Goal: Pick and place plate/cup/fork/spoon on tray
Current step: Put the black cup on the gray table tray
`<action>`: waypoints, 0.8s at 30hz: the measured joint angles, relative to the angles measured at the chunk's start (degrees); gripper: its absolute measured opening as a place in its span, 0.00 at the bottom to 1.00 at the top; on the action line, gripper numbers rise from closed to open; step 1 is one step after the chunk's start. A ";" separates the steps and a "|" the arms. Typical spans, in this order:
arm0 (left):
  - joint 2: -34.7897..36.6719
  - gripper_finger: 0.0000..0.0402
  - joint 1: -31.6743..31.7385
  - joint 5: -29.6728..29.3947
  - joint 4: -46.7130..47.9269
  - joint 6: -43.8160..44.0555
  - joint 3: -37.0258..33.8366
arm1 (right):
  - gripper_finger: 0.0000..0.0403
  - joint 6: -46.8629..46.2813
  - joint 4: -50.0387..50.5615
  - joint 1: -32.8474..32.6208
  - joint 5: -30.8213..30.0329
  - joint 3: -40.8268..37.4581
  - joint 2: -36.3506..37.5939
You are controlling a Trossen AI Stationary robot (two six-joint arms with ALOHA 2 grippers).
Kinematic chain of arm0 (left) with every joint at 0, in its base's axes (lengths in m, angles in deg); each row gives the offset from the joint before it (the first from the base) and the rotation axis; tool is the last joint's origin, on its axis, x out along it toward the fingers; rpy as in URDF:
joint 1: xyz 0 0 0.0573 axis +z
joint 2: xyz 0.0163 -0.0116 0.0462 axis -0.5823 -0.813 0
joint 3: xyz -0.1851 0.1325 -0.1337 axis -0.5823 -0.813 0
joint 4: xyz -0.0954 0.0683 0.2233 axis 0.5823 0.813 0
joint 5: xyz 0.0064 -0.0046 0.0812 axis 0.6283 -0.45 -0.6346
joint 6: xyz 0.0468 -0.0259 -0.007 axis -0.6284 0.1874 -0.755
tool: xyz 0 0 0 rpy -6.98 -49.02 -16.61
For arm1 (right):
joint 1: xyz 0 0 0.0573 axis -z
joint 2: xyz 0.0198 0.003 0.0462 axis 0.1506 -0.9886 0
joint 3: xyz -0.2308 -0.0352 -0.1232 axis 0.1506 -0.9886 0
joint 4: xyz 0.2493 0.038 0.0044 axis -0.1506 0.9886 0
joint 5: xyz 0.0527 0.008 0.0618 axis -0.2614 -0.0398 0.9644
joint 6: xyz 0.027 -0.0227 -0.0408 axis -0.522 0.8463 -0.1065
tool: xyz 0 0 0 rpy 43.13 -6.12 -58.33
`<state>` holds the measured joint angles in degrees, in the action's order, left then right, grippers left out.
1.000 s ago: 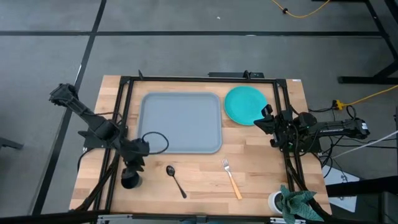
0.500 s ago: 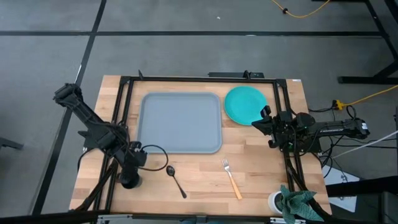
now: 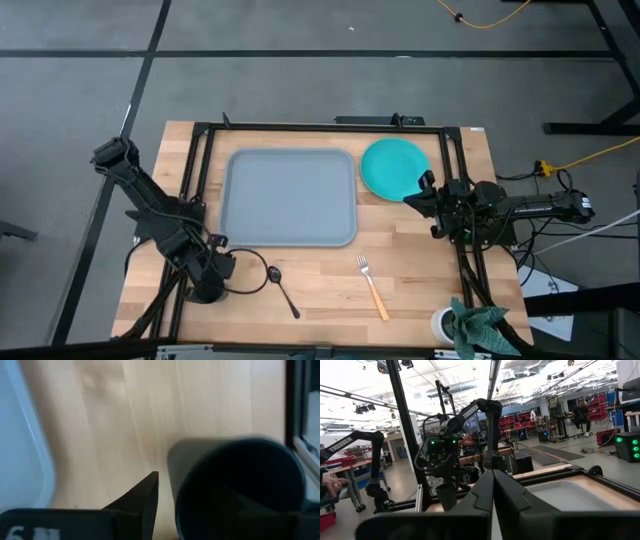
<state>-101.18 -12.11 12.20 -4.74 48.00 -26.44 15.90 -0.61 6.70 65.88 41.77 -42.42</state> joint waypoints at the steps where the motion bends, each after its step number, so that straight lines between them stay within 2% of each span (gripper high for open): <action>1: -0.61 0.31 0.00 -1.27 -0.69 0.03 0.00 | 0.04 -0.03 0.00 0.00 0.00 0.00 0.01; 5: -2.99 0.30 0.07 -4.85 -3.62 0.87 0.00 | 0.04 -0.05 0.00 0.00 0.00 0.00 0.00; 9: -5.66 0.29 0.07 -4.46 -3.32 6.40 0.00 | 0.04 -0.06 0.00 0.00 0.00 0.00 0.00; 12: -7.04 0.22 0.08 -2.29 -3.12 7.55 0.00 | 0.04 -0.03 0.00 0.00 0.00 0.00 0.00; 16: -7.74 0.04 0.38 -0.91 -3.21 7.40 0.00 | 0.04 0.09 0.00 0.00 0.00 0.00 0.01; 19: -7.06 0.02 1.40 0.91 -3.33 7.30 0.00 | 0.04 0.11 -0.02 0.00 0.00 0.00 0.02; 24: -4.15 0.01 4.19 -0.51 -2.64 6.19 2.50 | 0.04 0.12 -0.04 0.00 0.00 0.00 0.02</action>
<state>-105.33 -7.92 11.68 -7.39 54.19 -23.93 16.02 -0.65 6.70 65.88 41.77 -42.40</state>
